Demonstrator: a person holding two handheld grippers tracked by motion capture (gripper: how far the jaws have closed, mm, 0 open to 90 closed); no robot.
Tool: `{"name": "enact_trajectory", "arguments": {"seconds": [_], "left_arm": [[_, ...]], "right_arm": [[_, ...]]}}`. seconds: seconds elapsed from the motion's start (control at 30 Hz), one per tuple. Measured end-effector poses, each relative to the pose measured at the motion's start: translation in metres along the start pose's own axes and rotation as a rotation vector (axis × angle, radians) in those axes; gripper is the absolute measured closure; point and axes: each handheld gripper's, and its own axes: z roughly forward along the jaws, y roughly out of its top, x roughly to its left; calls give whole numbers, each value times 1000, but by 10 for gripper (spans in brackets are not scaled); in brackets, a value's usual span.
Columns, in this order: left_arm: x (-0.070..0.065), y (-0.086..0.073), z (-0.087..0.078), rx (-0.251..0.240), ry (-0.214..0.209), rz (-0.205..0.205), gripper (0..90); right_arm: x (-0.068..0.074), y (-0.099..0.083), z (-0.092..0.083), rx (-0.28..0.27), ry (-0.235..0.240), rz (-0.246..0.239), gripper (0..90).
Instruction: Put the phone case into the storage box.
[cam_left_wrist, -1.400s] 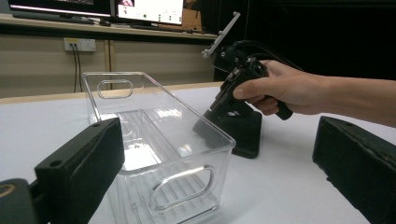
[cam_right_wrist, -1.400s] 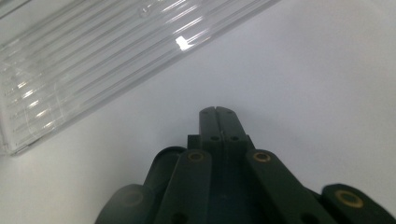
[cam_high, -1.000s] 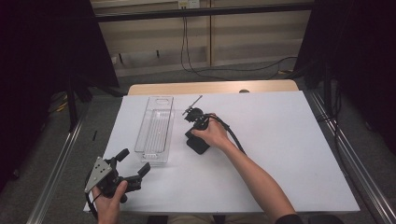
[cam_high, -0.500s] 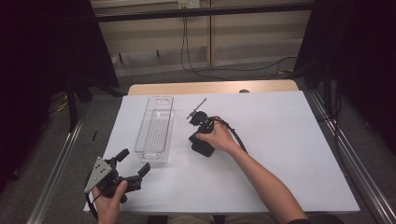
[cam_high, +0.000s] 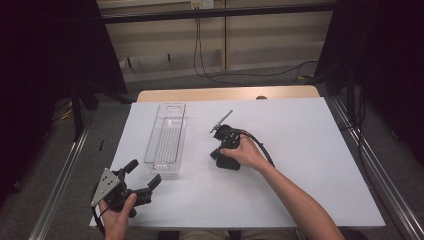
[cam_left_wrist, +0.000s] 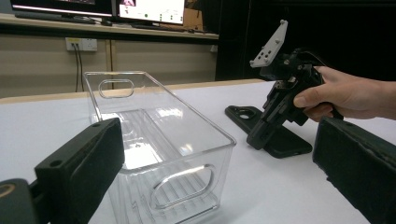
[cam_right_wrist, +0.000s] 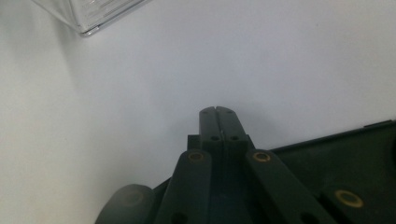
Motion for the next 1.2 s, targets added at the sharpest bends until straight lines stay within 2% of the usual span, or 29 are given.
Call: {"name": "enact_trajectory", "arguments": {"seconds": [0.23,0.5,0.53,0.73,0.83,0.97,1.0,1.07,1.2], "left_arm": [[1,0,0,-4,4,-5,24],[0,-1,1,5,6,-4,24],[0,-1,1,4,-8,-5,24],[0,-1,1,6,0,-4,24],[0,-1,1,5,-7,-7,24],[0,0,0,0,12,1,24],[-1,1,1,-8,6,-10,24],[1,1,0,-3,14,0,24],[1,0,0,-5,5,-4,24]], "right_arm": [[2,-11,-6,1,2,-18,900],[2,-29,-16,-5,13,-3,900],[2,-30,-17,-3,12,-3,900],[2,-41,-23,-14,18,1,900],[2,-44,-26,-10,9,2,900],[2,-48,-29,-8,-6,-18,900],[3,-50,-31,-4,-10,-16,900],[2,-53,-33,-8,-10,-6,900],[1,-60,-37,-13,-16,-2,900]]}}
